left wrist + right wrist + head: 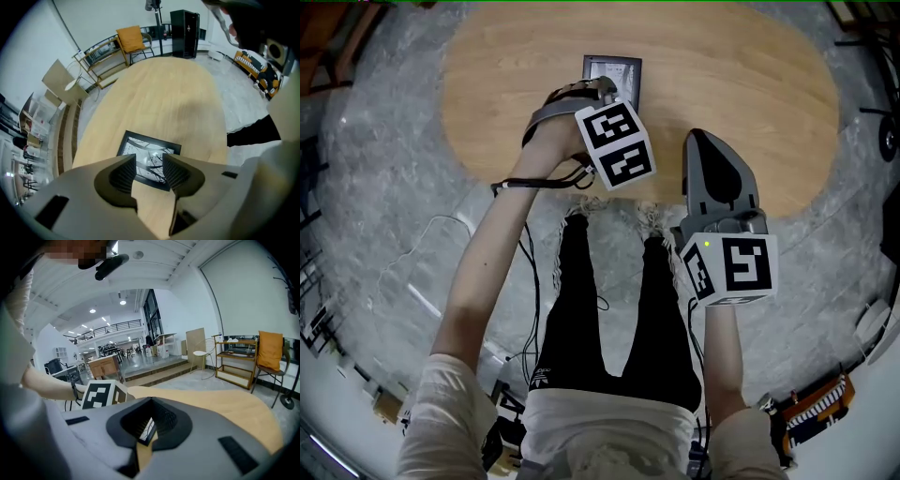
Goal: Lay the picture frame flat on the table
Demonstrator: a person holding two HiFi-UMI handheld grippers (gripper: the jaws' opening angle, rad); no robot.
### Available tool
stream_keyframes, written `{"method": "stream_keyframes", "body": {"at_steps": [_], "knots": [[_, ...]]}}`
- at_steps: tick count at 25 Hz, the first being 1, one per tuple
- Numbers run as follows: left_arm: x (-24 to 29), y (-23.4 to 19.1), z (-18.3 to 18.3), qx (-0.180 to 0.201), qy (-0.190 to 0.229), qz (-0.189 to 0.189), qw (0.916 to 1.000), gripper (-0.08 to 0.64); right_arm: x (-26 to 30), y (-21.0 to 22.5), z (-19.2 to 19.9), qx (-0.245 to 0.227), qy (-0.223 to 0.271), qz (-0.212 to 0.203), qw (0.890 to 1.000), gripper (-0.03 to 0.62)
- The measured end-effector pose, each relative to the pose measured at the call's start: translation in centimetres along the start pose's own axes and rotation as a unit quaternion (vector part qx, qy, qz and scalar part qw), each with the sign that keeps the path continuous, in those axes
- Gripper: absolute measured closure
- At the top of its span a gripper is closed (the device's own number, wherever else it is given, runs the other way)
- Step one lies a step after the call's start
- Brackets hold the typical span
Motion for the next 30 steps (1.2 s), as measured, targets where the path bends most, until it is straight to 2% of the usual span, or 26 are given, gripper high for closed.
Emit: {"method": "stream_keyframes", "body": {"at_steps": [1, 2, 4, 6, 8, 10, 12, 13, 14, 17, 19, 23, 25, 27, 28, 30], "knots": [[-1.1, -0.8, -0.4, -0.007, 0.006, -0.013, 0.9999, 0.384, -0.3, -0.2, -1.3, -0.005, 0.007, 0.0, 1.0, 0.586], [-2.4, -1.8, -0.9, -0.013, 0.012, -0.033, 0.9993, 0.425, -0.6, -0.3, -2.8, -0.01, 0.016, 0.0, 1.0, 0.586], [-5.4, -4.5, -2.1, -0.038, 0.035, -0.081, 0.9954, 0.538, -1.1, -0.7, -6.0, -0.024, 0.038, -0.001, 0.999, 0.586], [-8.9, -6.9, -3.2, -0.078, 0.066, -0.11, 0.9886, 0.549, -1.6, -1.1, -9.3, -0.039, 0.062, 0.002, 0.997, 0.586], [-12.9, -8.9, -4.0, -0.128, 0.104, -0.131, 0.9777, 0.551, -2.4, -1.7, -12.7, -0.052, 0.086, 0.005, 0.995, 0.585], [-17.6, -11.0, -4.8, -0.183, 0.147, -0.158, 0.9591, 0.551, -3.5, -2.4, -16.2, -0.066, 0.112, 0.005, 0.991, 0.586], [-22.7, -12.8, -5.4, -0.241, 0.199, -0.184, 0.932, 0.551, -4.8, -3.0, -19.5, -0.074, 0.141, 0.008, 0.987, 0.586], [-25.5, -13.5, -5.7, -0.271, 0.228, -0.193, 0.9152, 0.551, -5.8, -3.3, -21.3, -0.078, 0.156, 0.01, 0.985, 0.586], [-28.6, -14.1, -6.0, -0.3, 0.26, -0.199, 0.8962, 0.551, -6.8, -3.8, -23.2, -0.083, 0.17, 0.012, 0.982, 0.586], [-38.2, -15.1, -6.5, -0.367, 0.35, -0.225, 0.8317, 0.551, -10.5, -5.6, -28.8, -0.107, 0.215, 0.024, 0.971, 0.586], [-44.2, -14.3, -6.6, -0.386, 0.39, -0.255, 0.7962, 0.551, -13.6, -7.1, -31.6, -0.12, 0.242, 0.036, 0.962, 0.586], [-53.8, -9.9, -7.4, -0.4, 0.457, -0.303, 0.7342, 0.551, -20.3, -9.6, -34.9, -0.137, 0.285, 0.057, 0.947, 0.586], [-57.1, -7.1, -8.3, -0.402, 0.489, -0.31, 0.7092, 0.551, -23.5, -10.0, -35.3, -0.137, 0.3, 0.064, 0.942, 0.585], [-59.2, -4.5, -9.1, -0.403, 0.513, -0.31, 0.6914, 0.551, -26.3, -10.0, -35.0, -0.128, 0.311, 0.068, 0.939, 0.585], [-59.7, -3.3, -9.3, -0.405, 0.519, -0.31, 0.6863, 0.551, -27.3, -9.9, -34.6, -0.121, 0.313, 0.067, 0.94, 0.586], [-60.2, -1.6, -9.4, -0.408, 0.516, -0.321, 0.6816, 0.551, -28.9, -9.7, -33.6, -0.113, 0.311, 0.062, 0.942, 0.586]]}}
Point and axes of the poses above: the fingertips, and each gripper's own axes: x forward along the fingers, y to its right, z out of its underside, the point moved 2 cm from there along -x, backward along the fingers, and after that the axes turned 5 degrees about x, right-handed, at the moved point
